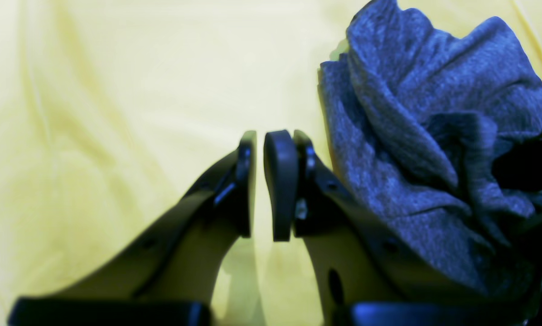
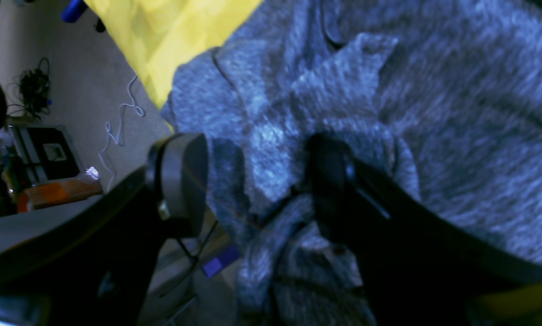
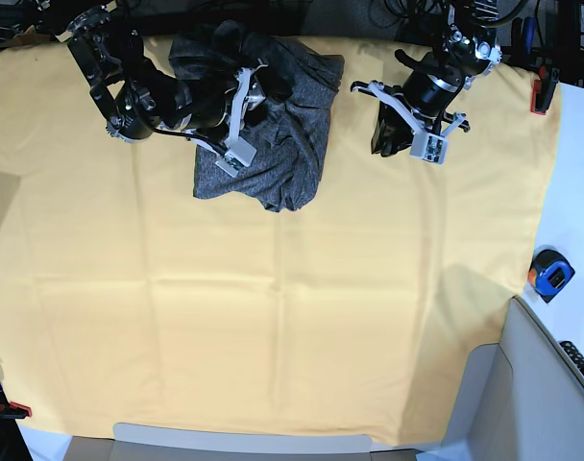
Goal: Fold the T-shirt properly
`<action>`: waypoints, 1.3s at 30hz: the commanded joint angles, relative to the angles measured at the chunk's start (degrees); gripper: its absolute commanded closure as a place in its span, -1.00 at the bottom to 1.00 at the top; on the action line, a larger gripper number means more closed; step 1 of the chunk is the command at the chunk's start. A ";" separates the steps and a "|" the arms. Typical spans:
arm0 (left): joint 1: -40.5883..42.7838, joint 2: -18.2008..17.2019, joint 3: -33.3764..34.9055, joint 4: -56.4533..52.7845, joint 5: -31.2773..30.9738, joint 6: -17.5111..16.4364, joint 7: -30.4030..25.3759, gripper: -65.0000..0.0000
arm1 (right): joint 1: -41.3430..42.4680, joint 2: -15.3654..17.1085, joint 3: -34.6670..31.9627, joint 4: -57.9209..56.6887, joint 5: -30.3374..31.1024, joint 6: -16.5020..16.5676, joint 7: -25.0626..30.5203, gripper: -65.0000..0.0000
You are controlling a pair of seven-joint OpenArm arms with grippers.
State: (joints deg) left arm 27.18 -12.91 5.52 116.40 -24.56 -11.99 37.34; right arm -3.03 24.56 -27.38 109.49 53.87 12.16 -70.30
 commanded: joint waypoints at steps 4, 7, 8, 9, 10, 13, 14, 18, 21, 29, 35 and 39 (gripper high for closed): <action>0.03 -0.32 0.06 0.83 -0.19 -0.28 -1.43 0.78 | 0.52 0.10 0.17 0.62 0.77 0.36 0.72 0.15; 0.03 -0.24 0.06 0.74 -0.19 -0.28 -1.43 0.79 | 0.79 -1.83 0.08 0.88 0.77 0.36 -0.69 0.69; 0.03 -0.24 0.06 0.74 -0.19 -0.28 -1.43 0.79 | 0.96 -2.71 0.08 0.88 0.77 0.36 -1.83 0.86; -0.06 -0.24 -0.02 0.74 -0.10 -0.28 -1.43 0.79 | 0.96 -3.77 -0.01 1.06 0.77 0.36 -2.36 1.00; -0.06 -0.24 -0.02 0.74 -0.10 -0.28 -1.43 0.79 | 0.96 -4.20 -0.18 1.50 0.77 0.45 -2.44 1.00; -0.15 -0.24 0.06 0.74 -0.02 -0.28 -1.43 0.79 | 3.60 -4.73 -4.40 2.99 0.77 0.45 -2.62 0.98; -0.15 -0.24 0.06 0.74 -0.02 -0.28 -1.43 0.79 | 4.48 -4.73 -5.28 2.99 0.77 0.45 -2.62 0.98; -0.23 -0.24 -0.29 0.22 -0.02 -0.19 -1.34 0.79 | 6.24 -5.79 -5.99 2.90 0.77 0.54 -2.97 0.98; -0.23 -0.32 -0.38 -0.84 0.07 -0.19 -1.34 0.79 | 7.82 -6.49 -6.43 2.82 0.86 0.80 -5.17 0.98; -0.41 -0.24 -0.46 -1.28 0.07 -0.01 -1.43 0.79 | 16.87 -7.63 -15.75 -0.88 0.86 11.00 -5.43 1.00; -1.82 -0.24 -0.46 -1.37 0.07 0.08 -1.43 0.79 | 23.64 -10.27 -24.18 -6.68 0.60 19.00 -5.26 1.00; -1.90 -0.15 -0.46 -1.37 0.07 0.08 -1.43 0.79 | 27.33 -12.56 -29.81 -8.70 -1.16 20.41 -5.35 1.00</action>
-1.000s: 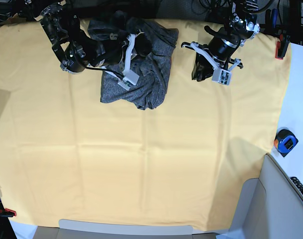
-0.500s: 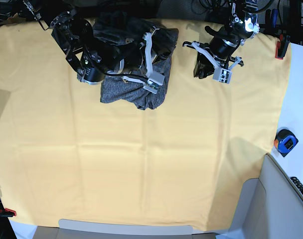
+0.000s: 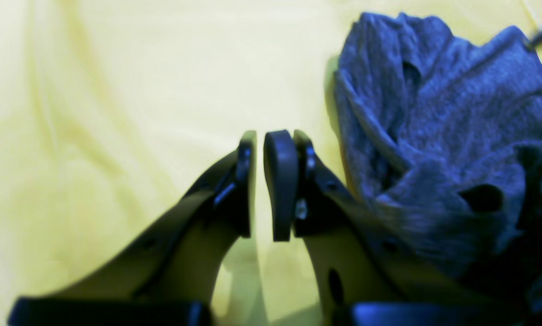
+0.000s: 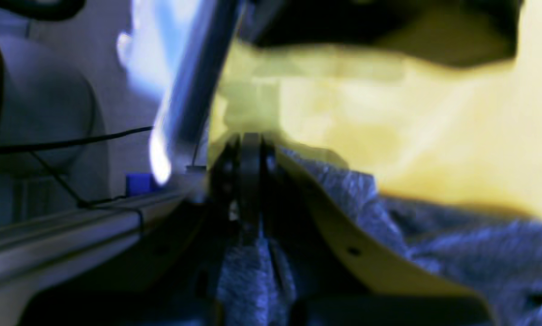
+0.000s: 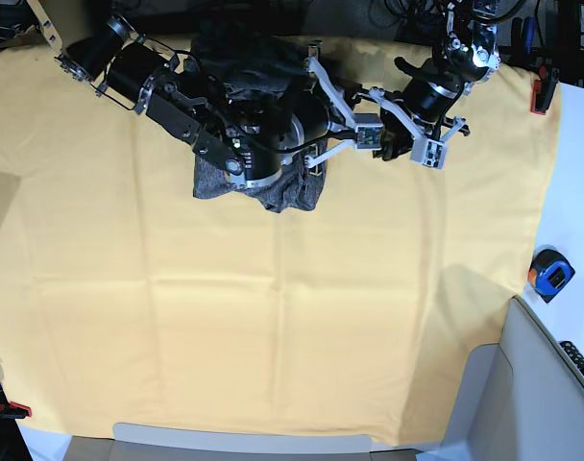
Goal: Fold the T-shirt properly
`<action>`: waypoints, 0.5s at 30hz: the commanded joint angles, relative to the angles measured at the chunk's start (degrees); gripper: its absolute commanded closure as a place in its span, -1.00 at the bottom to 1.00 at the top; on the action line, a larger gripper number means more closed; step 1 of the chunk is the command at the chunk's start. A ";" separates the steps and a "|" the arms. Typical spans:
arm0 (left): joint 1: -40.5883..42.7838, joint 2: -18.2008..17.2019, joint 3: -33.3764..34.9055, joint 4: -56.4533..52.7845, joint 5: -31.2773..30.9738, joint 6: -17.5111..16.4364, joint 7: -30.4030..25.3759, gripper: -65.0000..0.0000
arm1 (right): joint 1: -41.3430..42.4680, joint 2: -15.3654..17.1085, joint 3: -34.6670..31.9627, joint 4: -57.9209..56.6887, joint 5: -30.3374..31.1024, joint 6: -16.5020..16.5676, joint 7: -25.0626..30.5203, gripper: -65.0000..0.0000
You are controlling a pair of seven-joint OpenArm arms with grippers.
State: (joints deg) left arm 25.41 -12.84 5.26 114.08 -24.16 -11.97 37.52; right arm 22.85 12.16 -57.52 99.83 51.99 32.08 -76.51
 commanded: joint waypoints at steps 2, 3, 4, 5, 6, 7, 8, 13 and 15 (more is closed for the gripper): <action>-0.13 -0.21 -0.20 0.51 -0.32 0.05 -1.61 0.79 | 2.86 -1.04 -1.87 0.43 0.10 0.50 1.04 1.00; -0.13 -0.21 -0.29 0.34 -0.32 0.05 -1.61 0.79 | 3.21 -1.75 -2.40 -0.10 -0.34 0.50 1.13 1.00; -0.13 -0.21 -0.29 -0.19 -0.32 0.05 -1.78 0.79 | 3.30 -2.36 -2.66 -0.80 -0.60 0.50 1.13 1.00; -0.22 -0.21 -0.29 -0.46 -0.32 0.05 -1.78 0.79 | 3.65 -2.98 -2.92 -1.50 -0.78 0.50 1.13 1.00; -0.22 -0.21 -0.73 -0.72 -0.32 0.05 -1.78 0.79 | 3.65 -3.59 -2.92 -1.94 -1.04 0.50 1.21 1.00; -0.22 -0.21 -1.34 -0.72 -0.32 0.05 -1.78 0.79 | 3.65 -4.12 -2.84 -2.29 -1.04 0.50 1.74 1.00; -0.22 -0.13 -1.78 -0.90 -0.32 0.05 -1.78 0.78 | 3.65 -4.56 -2.84 -2.29 -1.39 0.50 2.62 1.00; -0.40 0.84 -4.51 -0.98 -0.32 0.05 -1.78 0.78 | 3.57 -6.58 -2.48 -1.85 -2.71 0.50 3.94 0.99; -1.45 0.93 -6.00 -0.98 -0.32 0.05 -1.61 0.78 | 3.65 -7.64 -2.22 -1.33 -4.12 0.50 4.03 0.99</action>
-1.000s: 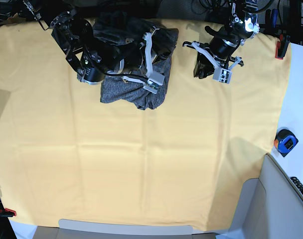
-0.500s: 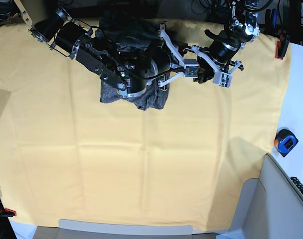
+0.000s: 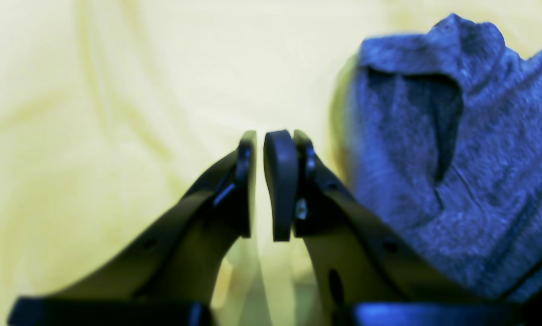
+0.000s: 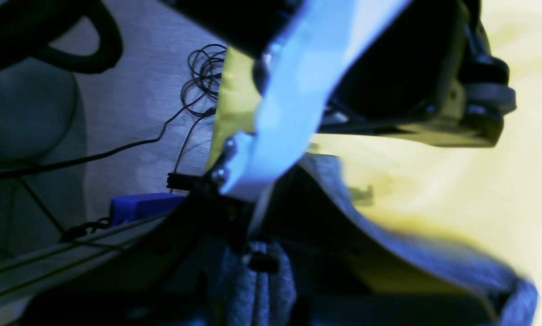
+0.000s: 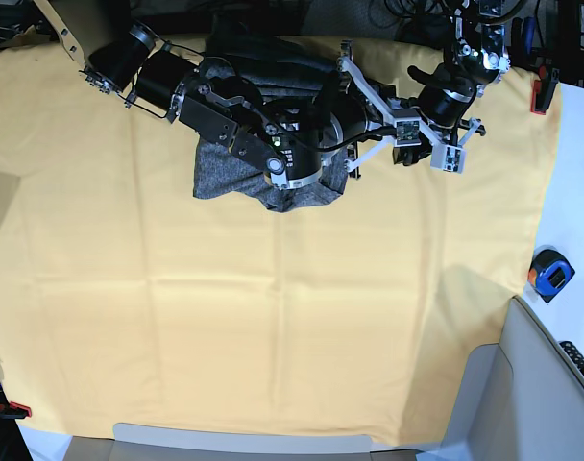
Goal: Fold the T-shirt properly
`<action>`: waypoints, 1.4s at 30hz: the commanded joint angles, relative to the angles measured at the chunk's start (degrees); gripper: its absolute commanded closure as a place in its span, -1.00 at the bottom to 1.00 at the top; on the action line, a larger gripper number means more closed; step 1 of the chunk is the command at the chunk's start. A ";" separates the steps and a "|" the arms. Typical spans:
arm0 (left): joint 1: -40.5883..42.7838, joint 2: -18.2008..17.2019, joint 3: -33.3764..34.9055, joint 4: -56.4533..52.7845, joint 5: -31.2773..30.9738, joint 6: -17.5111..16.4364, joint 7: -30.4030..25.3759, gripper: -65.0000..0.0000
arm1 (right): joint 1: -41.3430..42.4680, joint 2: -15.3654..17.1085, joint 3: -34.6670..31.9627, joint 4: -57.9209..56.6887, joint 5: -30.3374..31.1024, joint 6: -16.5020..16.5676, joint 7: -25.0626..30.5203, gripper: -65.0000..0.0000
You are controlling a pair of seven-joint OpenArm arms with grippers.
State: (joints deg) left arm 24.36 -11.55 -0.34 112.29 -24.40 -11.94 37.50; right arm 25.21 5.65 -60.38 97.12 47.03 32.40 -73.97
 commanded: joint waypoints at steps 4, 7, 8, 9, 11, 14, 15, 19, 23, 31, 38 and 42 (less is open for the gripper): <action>-0.84 -0.36 -3.31 0.81 -0.08 0.03 -1.58 0.66 | 0.94 -2.88 2.93 1.38 -0.39 0.17 1.49 0.99; -0.84 -0.36 -4.89 0.81 -0.08 0.03 -1.50 0.52 | 0.85 -2.88 6.53 2.26 -0.39 0.17 1.49 0.99; -0.84 -0.36 -5.60 0.81 -0.08 0.03 -1.50 0.50 | 0.77 -2.44 8.64 2.61 -0.48 0.17 1.49 0.99; -0.76 -0.36 -6.12 0.90 -0.08 0.03 -1.50 0.49 | 0.77 -1.30 10.93 3.05 -0.48 0.17 1.49 0.99; -0.49 -0.36 -7.35 0.98 -0.08 0.03 -1.50 0.48 | 0.50 0.90 16.12 3.49 -0.21 0.08 2.46 0.99; -0.32 -0.36 -8.85 1.07 -0.17 0.03 -1.50 0.48 | -1.61 5.73 24.29 4.55 -0.04 0.08 4.39 0.99; -0.23 -0.36 -9.20 1.07 -0.17 0.03 -1.50 0.47 | -2.31 7.05 26.75 4.72 -0.04 0.08 4.39 0.99; 1.27 -0.62 -10.25 1.16 -0.26 -0.06 -1.50 0.46 | -5.74 13.56 35.11 4.99 0.84 -1.77 5.89 0.99; 1.79 -0.62 -10.25 1.16 -0.26 -0.23 -1.50 0.46 | -9.96 18.48 42.05 4.64 5.85 -4.93 7.47 0.99; 1.71 -0.45 -9.73 1.16 -0.34 -0.32 -1.41 0.47 | -13.56 21.56 46.89 4.72 15.35 -5.28 7.56 0.99; -7.52 -3.97 6.45 3.62 -0.34 -0.49 13.36 0.80 | -17.70 20.77 55.06 -4.51 14.03 -5.55 8.17 0.99; -14.38 -4.58 15.24 3.53 -0.17 -0.49 20.92 1.00 | -18.84 19.01 54.09 -3.89 12.10 -5.55 8.00 1.00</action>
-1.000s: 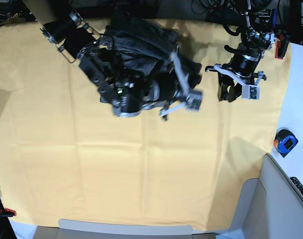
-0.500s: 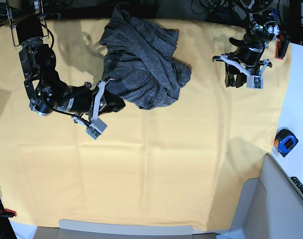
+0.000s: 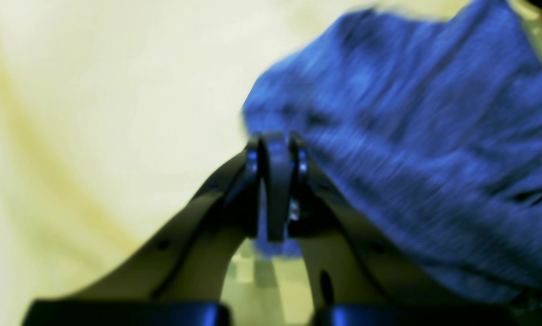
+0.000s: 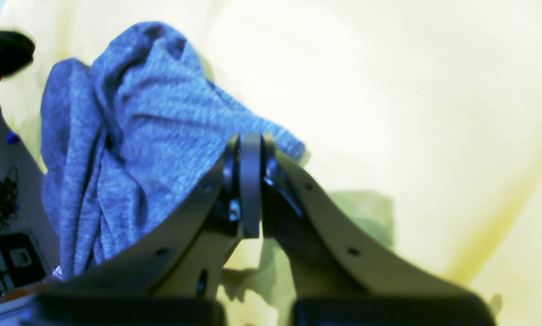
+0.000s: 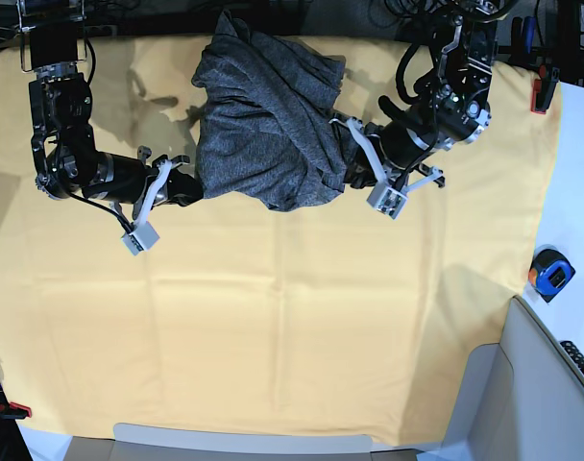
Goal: Fold the T-shirt properly
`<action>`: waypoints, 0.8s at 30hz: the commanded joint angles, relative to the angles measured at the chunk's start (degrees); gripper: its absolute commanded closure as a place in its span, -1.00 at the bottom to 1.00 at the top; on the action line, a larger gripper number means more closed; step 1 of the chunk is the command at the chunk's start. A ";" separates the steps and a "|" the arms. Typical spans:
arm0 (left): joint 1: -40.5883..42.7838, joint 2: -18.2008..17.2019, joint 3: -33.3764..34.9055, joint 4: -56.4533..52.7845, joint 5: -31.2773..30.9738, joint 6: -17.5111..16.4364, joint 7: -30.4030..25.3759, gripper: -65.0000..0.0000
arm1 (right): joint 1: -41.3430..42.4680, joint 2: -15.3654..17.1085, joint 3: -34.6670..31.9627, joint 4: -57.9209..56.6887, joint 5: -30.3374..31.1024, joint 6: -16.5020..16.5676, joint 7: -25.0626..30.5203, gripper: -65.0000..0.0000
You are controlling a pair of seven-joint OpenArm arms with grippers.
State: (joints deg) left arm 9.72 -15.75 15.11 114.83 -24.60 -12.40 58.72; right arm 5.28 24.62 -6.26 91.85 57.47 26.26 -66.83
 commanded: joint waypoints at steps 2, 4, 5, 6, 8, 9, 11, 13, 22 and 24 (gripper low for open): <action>-0.62 -0.38 1.11 1.17 0.03 0.14 0.58 1.00 | 1.36 -0.84 -2.40 3.66 0.24 0.60 0.59 1.00; -1.58 -0.21 0.93 1.35 0.12 0.32 0.58 1.00 | 1.71 -2.69 -5.21 6.12 -1.34 0.51 0.50 1.00; -1.76 -0.30 0.93 1.35 0.12 0.40 0.58 1.00 | 2.50 -3.65 -7.41 6.83 -2.48 0.51 0.41 1.00; -1.58 -0.47 0.75 1.26 0.12 0.58 0.14 1.00 | 3.21 -4.36 -9.78 7.18 -3.54 0.51 0.41 1.00; -1.50 -0.47 -2.67 1.26 0.20 0.58 0.05 1.00 | 4.61 -5.50 -14.18 7.27 -6.18 -0.72 0.41 1.00; -1.32 -0.21 -5.05 1.26 0.20 0.58 0.05 1.00 | 4.96 -6.12 -16.29 7.27 -8.46 -3.01 0.41 1.00; 0.35 -0.38 -10.06 1.44 0.20 0.58 -0.56 1.00 | 5.05 -7.26 -20.42 7.27 -13.47 -8.46 0.32 1.00; 2.81 -0.38 -16.30 1.53 0.20 0.23 -4.43 1.00 | 5.05 -8.75 -24.38 7.18 -18.04 -12.15 0.23 1.00; 7.65 -0.30 -25.36 0.56 0.20 0.23 -9.62 1.00 | 5.05 -11.30 -36.51 8.41 -21.91 -12.59 -5.39 1.00; 8.17 -0.38 -25.36 0.30 0.20 0.23 -9.97 1.00 | 5.05 -11.39 -38.44 10.34 -21.91 -12.59 -7.33 1.00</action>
State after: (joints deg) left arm 18.04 -15.70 -9.91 114.37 -24.16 -12.10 50.30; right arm 9.41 13.76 -44.77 100.95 34.35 13.34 -74.87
